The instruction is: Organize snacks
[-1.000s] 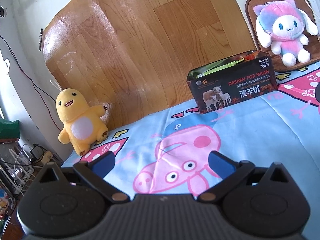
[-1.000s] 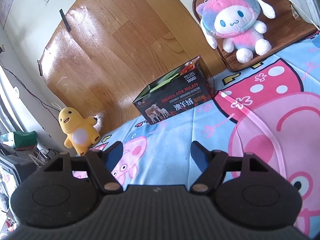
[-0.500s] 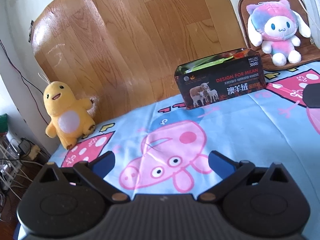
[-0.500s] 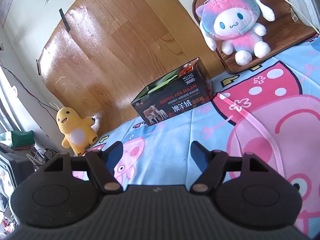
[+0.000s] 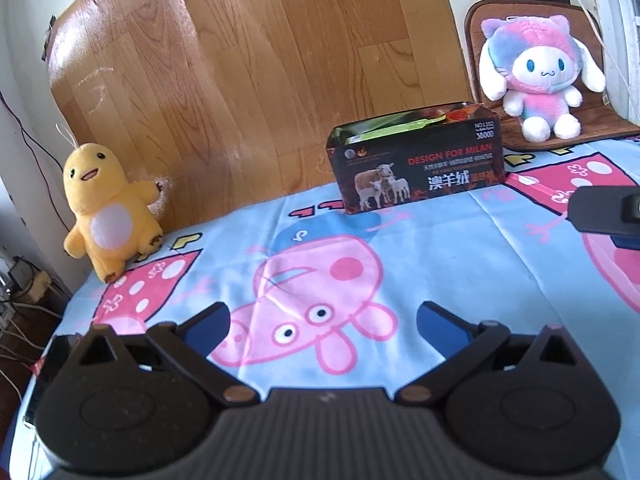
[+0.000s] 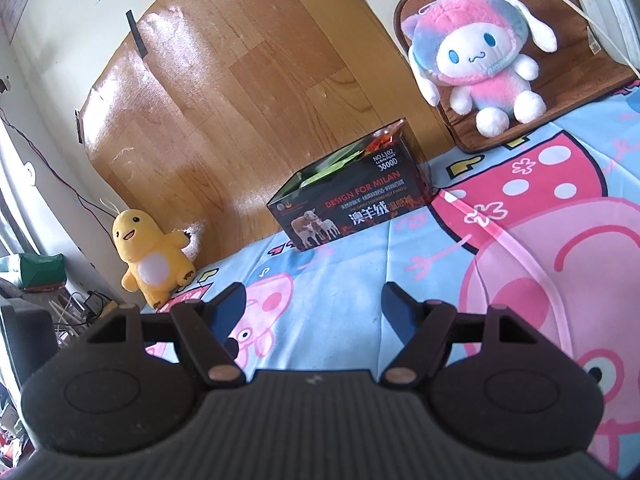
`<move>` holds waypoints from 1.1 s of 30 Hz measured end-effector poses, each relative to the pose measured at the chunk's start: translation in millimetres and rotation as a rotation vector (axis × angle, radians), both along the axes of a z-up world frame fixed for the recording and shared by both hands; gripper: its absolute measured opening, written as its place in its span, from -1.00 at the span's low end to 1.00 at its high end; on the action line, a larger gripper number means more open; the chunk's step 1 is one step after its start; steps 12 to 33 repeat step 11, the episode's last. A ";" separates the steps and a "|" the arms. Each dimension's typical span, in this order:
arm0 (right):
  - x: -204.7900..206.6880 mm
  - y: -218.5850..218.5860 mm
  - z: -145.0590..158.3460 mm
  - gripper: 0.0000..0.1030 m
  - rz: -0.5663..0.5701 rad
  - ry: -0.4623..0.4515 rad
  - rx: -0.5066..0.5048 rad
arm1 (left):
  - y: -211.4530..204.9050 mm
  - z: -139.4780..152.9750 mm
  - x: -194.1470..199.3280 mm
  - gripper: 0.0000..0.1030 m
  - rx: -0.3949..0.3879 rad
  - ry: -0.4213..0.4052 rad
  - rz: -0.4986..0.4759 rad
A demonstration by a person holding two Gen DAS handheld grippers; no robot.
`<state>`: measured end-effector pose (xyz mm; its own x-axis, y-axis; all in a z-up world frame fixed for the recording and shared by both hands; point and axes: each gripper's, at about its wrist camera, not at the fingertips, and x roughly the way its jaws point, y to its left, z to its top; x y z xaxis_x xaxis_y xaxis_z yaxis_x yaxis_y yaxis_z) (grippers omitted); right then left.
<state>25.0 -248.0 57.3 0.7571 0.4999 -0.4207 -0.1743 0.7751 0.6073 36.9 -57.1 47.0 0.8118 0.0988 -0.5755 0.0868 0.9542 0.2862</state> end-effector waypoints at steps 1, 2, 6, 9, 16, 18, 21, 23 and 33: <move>-0.1 0.7 0.3 0.49 0.000 -0.002 -0.003 | 0.4 0.2 -0.1 1.00 -0.008 0.005 -0.004; -0.5 1.0 0.5 0.49 0.000 -0.004 -0.005 | 0.4 0.2 -0.3 1.00 -0.017 0.010 -0.006; -0.8 1.9 1.2 0.49 -0.002 -0.010 -0.015 | 2.5 0.4 0.0 1.00 -0.053 0.026 -0.024; -1.5 3.0 1.9 0.49 -0.002 -0.017 -0.023 | 3.6 1.4 -0.9 1.00 -0.083 0.034 -0.044; -1.8 3.7 2.4 0.49 -0.003 -0.022 -0.031 | 3.5 2.8 -2.3 1.00 -0.096 0.030 -0.056; -1.8 3.7 2.4 0.49 -0.003 -0.022 -0.031 | 3.5 2.8 -2.3 1.00 -0.096 0.030 -0.056; -1.8 3.7 2.4 0.49 -0.003 -0.022 -0.031 | 3.5 2.8 -2.3 1.00 -0.096 0.030 -0.056; -1.8 3.7 2.4 0.49 -0.003 -0.022 -0.031 | 3.5 2.8 -2.3 1.00 -0.096 0.030 -0.056; -1.8 3.7 2.4 0.49 -0.003 -0.022 -0.031 | 3.5 2.8 -2.3 1.00 -0.096 0.030 -0.056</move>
